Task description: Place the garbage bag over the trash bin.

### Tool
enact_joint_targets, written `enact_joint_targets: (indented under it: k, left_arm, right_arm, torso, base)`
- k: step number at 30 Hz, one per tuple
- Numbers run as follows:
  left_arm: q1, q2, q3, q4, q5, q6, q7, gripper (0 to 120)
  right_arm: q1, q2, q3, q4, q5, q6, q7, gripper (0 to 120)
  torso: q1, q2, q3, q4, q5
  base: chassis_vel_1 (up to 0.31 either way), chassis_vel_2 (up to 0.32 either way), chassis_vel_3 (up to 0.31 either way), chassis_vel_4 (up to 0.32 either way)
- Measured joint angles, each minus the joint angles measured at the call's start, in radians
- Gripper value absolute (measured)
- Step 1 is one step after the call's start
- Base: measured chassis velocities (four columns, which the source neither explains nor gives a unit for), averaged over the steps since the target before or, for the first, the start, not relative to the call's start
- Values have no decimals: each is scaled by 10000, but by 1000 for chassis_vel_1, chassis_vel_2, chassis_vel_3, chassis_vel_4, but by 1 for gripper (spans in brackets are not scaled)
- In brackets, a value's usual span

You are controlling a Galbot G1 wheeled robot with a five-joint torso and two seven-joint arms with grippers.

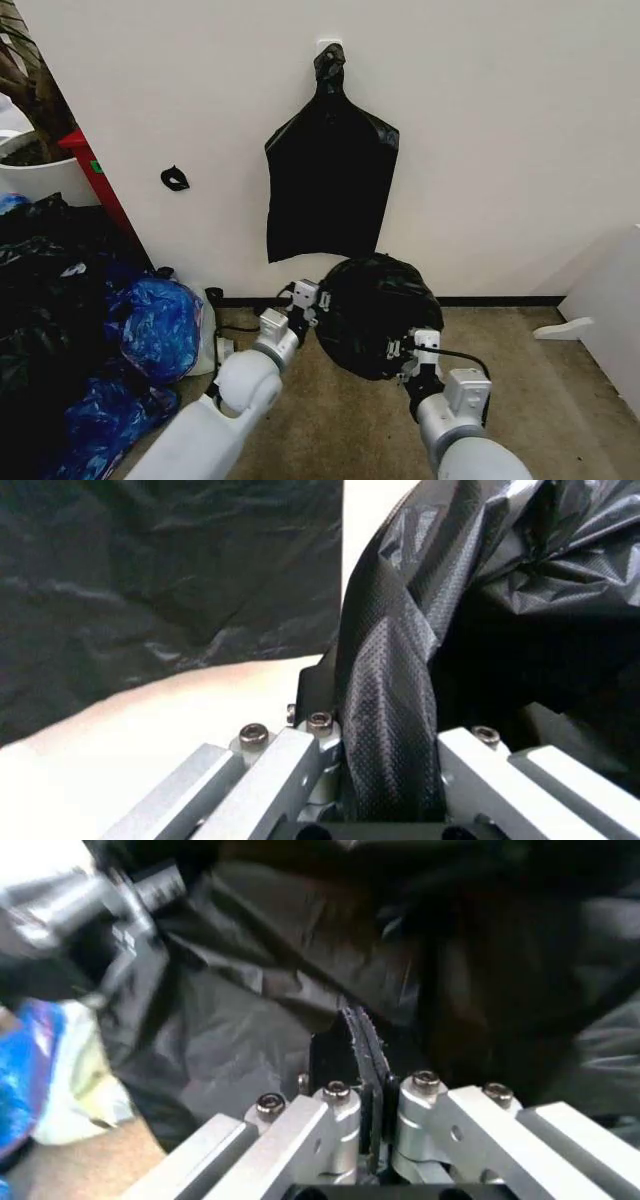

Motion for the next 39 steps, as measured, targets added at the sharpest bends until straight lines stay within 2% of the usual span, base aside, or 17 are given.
enact_joint_targets:
  k: [5,12,21,27,34,38,39]
  left_arm:
    - [216,165,74,-172,718,-497,329,1]
    - [261,326,101,-241,1107,-963,657,1]
    - [309,337,269,-243,1098,-1016,789,1]
    - [352,420,293,-364,901,-811,860,1]
    - [318,592,295,-452,874,-859,1061,1]
    - [288,618,274,-435,875,-985,1113,1]
    - [276,632,250,-385,884,-1094,1149,1]
  right_arm:
    - [894,361,-126,-1379,-92,-98,19,0]
    - [1862,659,-127,-2670,344,-411,110,0]
    - [2699,932,-348,-3639,522,-622,116,0]
    - [3378,1172,-294,-5076,170,-758,117,0]
    - [3489,1205,-40,-5605,296,-998,135,0]
    - [3356,1191,17,-5239,490,-989,133,0]
    - [3154,1086,11,-4694,553,-930,104,0]
  torso:
    - [0,0,1,1,-1]
    - [0,0,2,0,0]
    - [1,-1,2,0,-1]
    - [1,-1,2,0,-1]
    - [1,-1,2,-2,0]
    - [1,-1,2,0,0]
    - [1,-1,1,0,-1]
  base:
    - [0,0,0,0]
    - [0,0,0,0]
    - [0,0,0,0]
    - [0,0,0,0]
    - [0,0,0,0]
    - [0,0,0,0]
    - [0,0,0,0]
